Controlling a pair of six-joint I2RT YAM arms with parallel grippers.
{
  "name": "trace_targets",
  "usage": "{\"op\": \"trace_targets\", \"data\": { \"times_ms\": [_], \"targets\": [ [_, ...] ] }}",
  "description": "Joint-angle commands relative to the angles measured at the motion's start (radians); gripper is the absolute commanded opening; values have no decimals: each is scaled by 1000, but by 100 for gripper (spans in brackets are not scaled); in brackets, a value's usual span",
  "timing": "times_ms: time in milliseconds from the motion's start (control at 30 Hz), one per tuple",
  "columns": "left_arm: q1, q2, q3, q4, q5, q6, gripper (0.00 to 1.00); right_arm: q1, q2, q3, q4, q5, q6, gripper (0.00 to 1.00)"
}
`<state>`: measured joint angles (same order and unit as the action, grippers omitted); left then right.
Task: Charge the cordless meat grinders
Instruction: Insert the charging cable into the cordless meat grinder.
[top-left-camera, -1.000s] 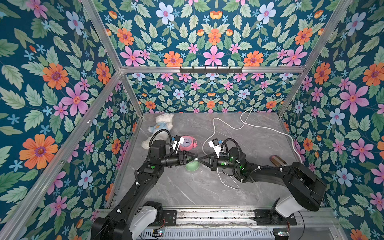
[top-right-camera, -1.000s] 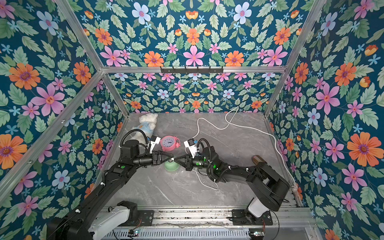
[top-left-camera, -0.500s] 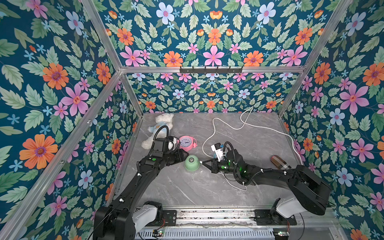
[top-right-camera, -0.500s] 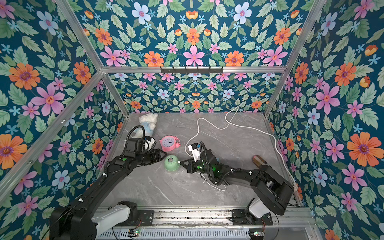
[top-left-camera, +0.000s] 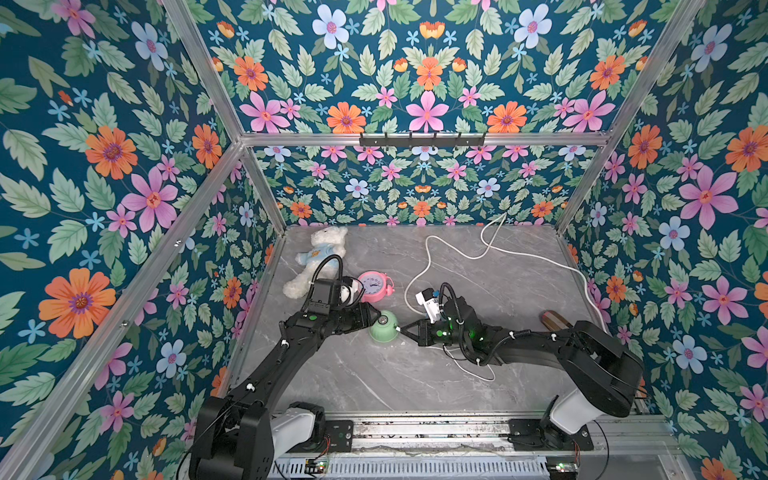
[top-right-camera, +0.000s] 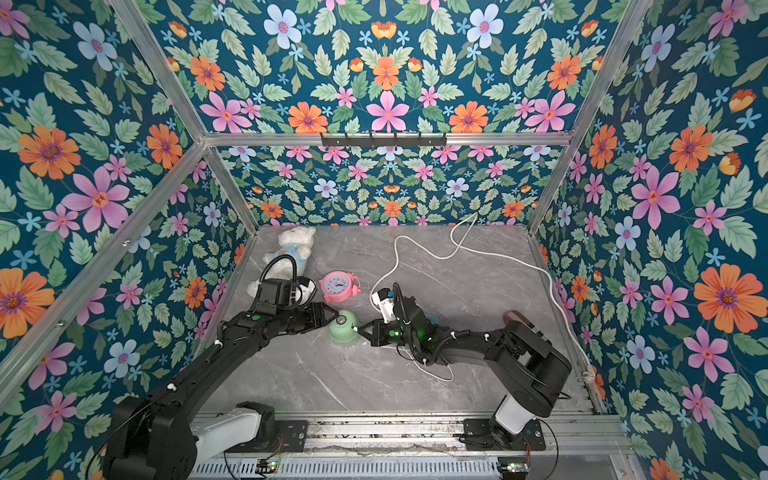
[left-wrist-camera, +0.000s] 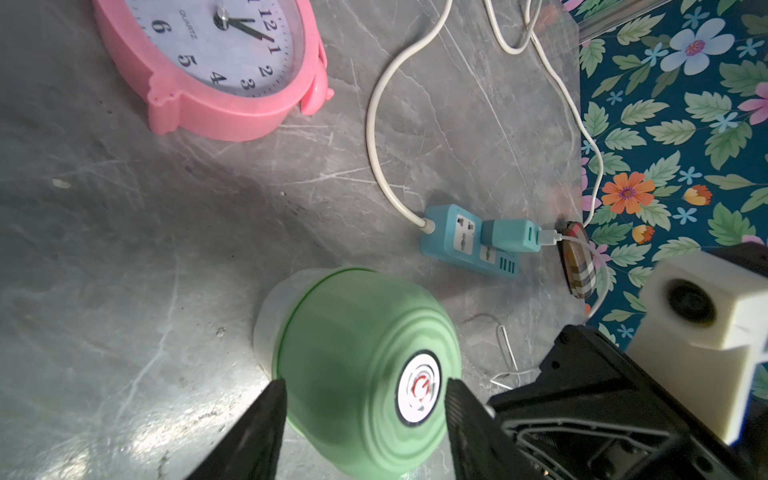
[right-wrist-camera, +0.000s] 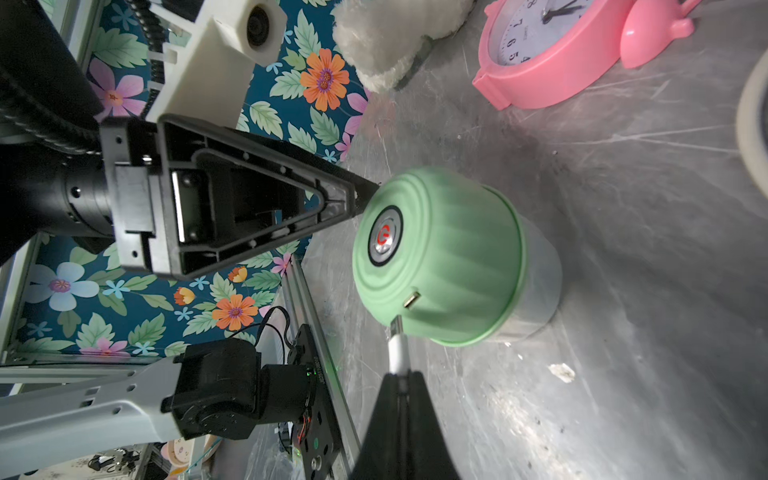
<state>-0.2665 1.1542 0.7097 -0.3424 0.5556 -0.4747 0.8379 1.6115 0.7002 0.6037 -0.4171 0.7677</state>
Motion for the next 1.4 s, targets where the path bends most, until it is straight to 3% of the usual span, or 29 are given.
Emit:
{"op": "trace_targets", "data": {
  "times_ms": [0,367,1367],
  "targets": [
    [0,2,1,14,15,36,64,-14,0,8,7,-43,23,0],
    [1,-4,2,2,-5,79,64,-80,29,100,-170,-223,-27,0],
    [1,0,-10,6,8,104,62,-90,56,99,-111,-224,-11,0]
  ]
}}
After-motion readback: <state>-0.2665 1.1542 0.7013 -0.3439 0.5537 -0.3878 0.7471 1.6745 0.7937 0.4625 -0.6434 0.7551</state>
